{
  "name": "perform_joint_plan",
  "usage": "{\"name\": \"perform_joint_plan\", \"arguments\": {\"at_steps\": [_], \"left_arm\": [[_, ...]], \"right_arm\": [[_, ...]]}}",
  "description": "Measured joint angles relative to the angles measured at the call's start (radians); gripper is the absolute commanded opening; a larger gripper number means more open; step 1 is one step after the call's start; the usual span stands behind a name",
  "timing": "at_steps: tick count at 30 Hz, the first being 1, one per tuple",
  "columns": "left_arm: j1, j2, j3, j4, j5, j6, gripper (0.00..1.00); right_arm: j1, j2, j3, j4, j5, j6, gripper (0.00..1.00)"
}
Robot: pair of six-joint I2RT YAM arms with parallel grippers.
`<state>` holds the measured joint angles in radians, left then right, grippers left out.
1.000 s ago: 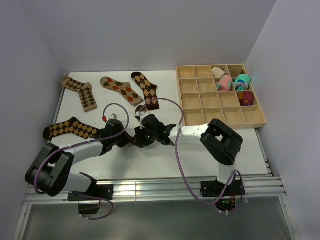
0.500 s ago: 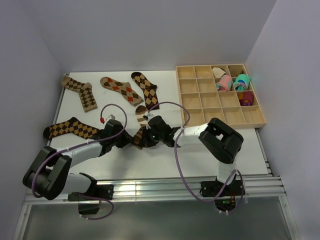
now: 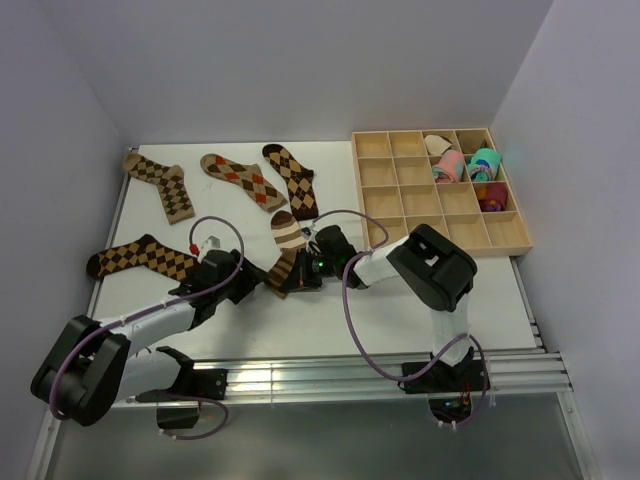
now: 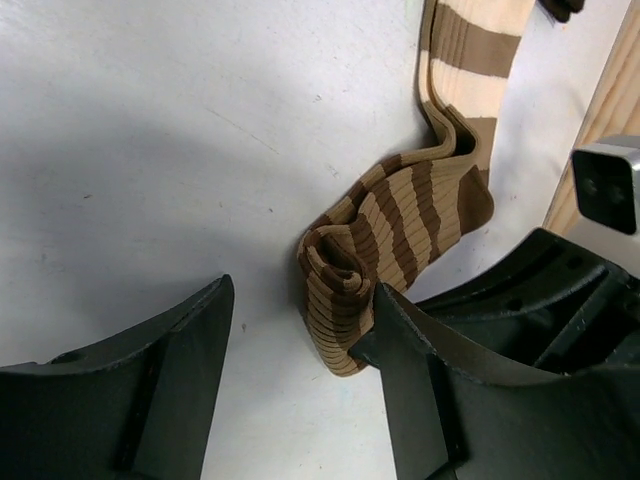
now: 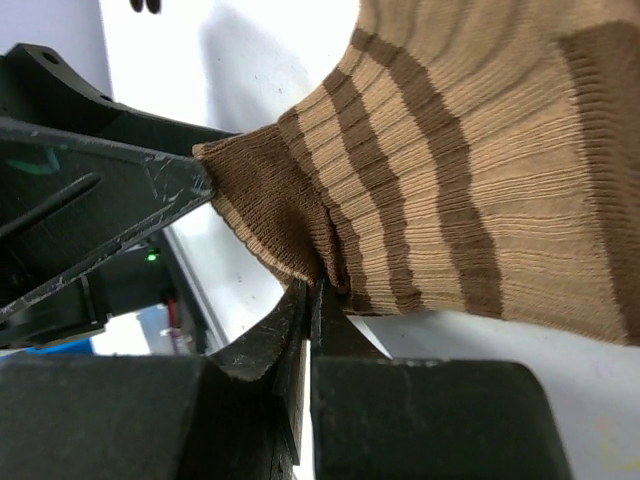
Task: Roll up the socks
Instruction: Roll the sock at the center of the board.
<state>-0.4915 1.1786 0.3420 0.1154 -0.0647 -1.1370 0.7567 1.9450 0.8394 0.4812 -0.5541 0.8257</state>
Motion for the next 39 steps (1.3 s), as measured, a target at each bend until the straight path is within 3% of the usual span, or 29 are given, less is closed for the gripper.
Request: {"name": "perform_joint_plan", "arguments": {"at_steps": [7,11,15,18,25,31,39], "left_arm": [[0.0,-0.076,-0.105,0.138,0.034,0.014,0.64],[0.0,-0.124,-0.142,0.182,0.042,0.03,0.57],[0.0,-0.105,-0.142,0.228,0.042,0.047,0.43],[0.0,-0.055,-0.142,0.266,0.048,0.051,0.41],[0.0,0.04,-0.142,0.331,0.071,0.051,0.41],[0.0,0.056,-0.141,0.35,0.079,0.056,0.51],[0.0,0.126,-0.094,0.36,0.097,0.051,0.5]], "right_arm": [[-0.03,0.035,0.0,0.042,-0.07,0.044,0.0],[-0.036,0.044,0.005,0.047,-0.092,0.049,0.0],[-0.04,0.051,0.007,0.05,-0.104,0.055,0.0],[-0.042,0.055,0.011,0.049,-0.112,0.058,0.0],[-0.043,0.056,0.016,0.04,-0.114,0.058,0.0],[-0.044,0.056,0.025,0.021,-0.119,0.055,0.0],[-0.044,0.056,0.033,0.003,-0.121,0.051,0.0]]}}
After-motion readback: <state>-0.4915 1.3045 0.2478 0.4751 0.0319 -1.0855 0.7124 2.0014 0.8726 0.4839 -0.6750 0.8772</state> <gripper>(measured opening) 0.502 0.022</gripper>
